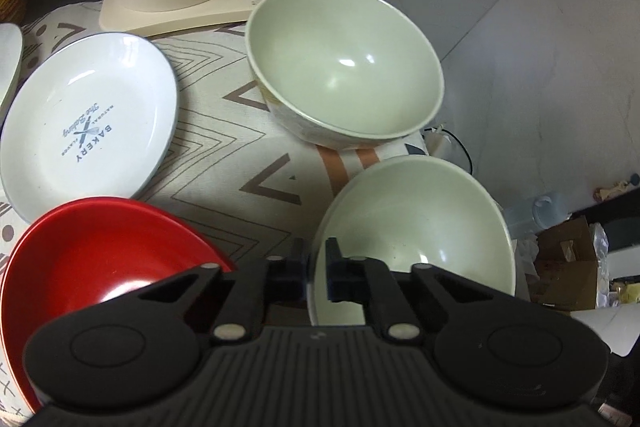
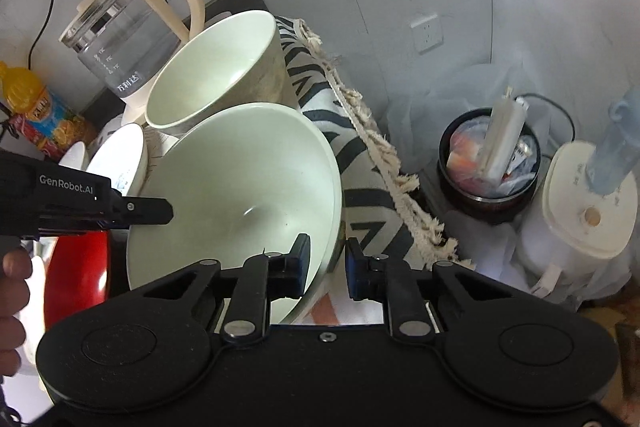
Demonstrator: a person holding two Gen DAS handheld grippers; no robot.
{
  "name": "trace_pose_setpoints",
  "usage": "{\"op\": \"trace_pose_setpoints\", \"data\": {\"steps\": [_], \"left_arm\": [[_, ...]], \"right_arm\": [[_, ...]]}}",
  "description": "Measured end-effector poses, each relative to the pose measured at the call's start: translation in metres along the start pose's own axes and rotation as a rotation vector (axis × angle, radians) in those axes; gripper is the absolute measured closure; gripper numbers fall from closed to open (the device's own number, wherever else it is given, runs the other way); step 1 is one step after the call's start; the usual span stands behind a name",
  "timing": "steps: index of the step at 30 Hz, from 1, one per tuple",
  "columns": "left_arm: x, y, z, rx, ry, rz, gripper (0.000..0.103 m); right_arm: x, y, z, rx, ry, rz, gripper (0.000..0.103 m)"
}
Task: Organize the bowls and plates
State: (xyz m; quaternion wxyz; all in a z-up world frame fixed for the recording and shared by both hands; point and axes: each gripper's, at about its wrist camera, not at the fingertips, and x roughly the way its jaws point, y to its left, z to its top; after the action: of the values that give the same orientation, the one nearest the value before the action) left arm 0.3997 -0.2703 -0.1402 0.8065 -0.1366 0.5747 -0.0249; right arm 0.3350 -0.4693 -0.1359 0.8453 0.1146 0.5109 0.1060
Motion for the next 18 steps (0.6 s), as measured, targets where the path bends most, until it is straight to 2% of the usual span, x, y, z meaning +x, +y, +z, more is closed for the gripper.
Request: {"op": "trace_pose_setpoints", "data": {"steps": [6, 12, 18], "left_arm": [[-0.01, -0.003, -0.002, 0.001, -0.017, -0.027, 0.098], [-0.035, -0.004, 0.002, 0.024, -0.05, -0.065, 0.098], [-0.065, 0.009, 0.003, 0.018, -0.094, -0.098, 0.098]], "right_arm": [[-0.009, 0.002, 0.01, -0.003, -0.027, -0.021, 0.089], [-0.038, 0.016, 0.026, -0.006, -0.128, -0.026, 0.089], [-0.056, 0.04, 0.033, -0.027, -0.174, -0.023, 0.089]]}}
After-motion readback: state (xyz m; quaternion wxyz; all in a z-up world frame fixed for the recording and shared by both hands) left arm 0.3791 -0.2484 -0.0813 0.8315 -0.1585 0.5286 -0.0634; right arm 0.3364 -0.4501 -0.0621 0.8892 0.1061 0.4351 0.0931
